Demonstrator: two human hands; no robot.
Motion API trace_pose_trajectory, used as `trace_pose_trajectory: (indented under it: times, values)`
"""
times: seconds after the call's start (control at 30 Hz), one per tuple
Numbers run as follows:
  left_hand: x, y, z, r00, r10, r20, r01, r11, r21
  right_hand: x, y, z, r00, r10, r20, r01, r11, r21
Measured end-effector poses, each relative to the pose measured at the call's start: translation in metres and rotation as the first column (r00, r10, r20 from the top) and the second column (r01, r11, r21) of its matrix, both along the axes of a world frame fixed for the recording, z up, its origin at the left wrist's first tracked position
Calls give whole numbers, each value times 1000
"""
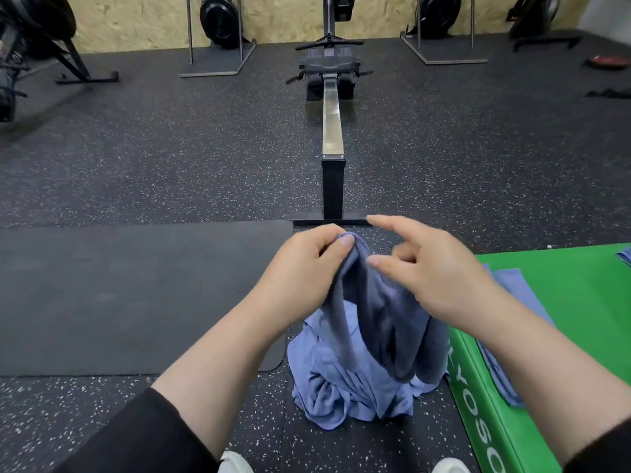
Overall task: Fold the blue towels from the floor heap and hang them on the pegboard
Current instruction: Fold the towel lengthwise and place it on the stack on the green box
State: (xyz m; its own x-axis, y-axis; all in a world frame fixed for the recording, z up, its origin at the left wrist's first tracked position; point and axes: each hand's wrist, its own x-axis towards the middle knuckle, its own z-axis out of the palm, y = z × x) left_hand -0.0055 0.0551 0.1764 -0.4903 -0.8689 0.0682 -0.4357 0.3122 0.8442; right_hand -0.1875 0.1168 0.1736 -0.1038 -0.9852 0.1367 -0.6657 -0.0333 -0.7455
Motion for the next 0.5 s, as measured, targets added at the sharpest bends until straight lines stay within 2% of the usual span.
trace_pose_trajectory:
  times: [0.13,0.23,0.37,0.5]
  values:
    - [-3,4,0,998,-66,3,66,998,12,6,1,-4,996,84,-8,-84,996,22]
    - [-1,2,-1,998,-57,-10,57,998,34,5,0,-5,998,60,7,-60,998,35]
    - [5,-4,-1,997,75,-7,-75,997,34,-2,-3,-5,996,-70,61,71,997,-10]
    - [11,-10,2,969,228,-97,-228,974,15,-7,-3,-3,974,-143,174,147,989,-13]
